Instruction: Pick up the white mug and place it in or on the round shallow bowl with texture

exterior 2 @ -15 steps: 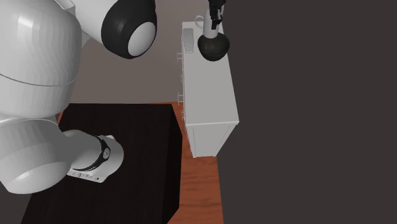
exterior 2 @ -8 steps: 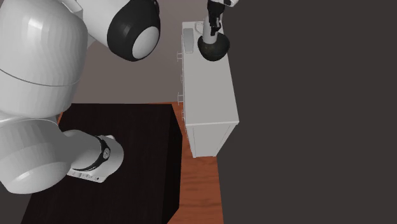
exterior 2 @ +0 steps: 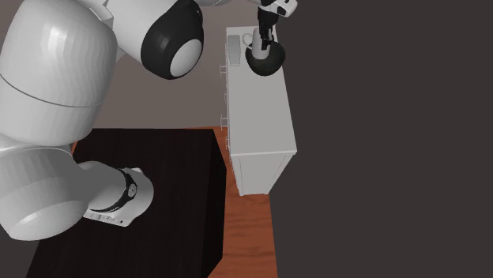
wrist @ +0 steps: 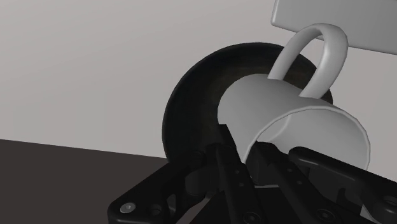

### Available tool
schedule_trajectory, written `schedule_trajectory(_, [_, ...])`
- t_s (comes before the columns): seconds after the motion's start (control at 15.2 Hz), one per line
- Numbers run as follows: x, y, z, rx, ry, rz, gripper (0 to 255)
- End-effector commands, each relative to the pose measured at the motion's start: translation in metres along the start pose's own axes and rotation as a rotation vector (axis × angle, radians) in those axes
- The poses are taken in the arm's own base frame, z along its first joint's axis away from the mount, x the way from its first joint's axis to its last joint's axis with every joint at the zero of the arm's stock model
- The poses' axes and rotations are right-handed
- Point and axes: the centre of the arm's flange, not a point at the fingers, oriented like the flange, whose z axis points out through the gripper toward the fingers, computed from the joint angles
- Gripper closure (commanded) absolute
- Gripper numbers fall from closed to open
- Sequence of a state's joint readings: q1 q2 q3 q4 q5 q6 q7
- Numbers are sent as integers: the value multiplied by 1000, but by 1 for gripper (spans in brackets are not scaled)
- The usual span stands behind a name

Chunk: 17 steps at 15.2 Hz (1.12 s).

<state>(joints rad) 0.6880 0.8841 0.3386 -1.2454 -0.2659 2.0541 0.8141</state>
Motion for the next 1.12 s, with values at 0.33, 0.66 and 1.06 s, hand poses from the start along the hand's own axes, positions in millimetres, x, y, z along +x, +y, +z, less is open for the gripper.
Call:
schedule_trajectory(0.33, [0,0,0,0,0,0,0])
schedule_trajectory(0.66, [0,0,-13,0,0,0,0])
schedule_trajectory(1.06, [0,0,-50,0,0,0,0])
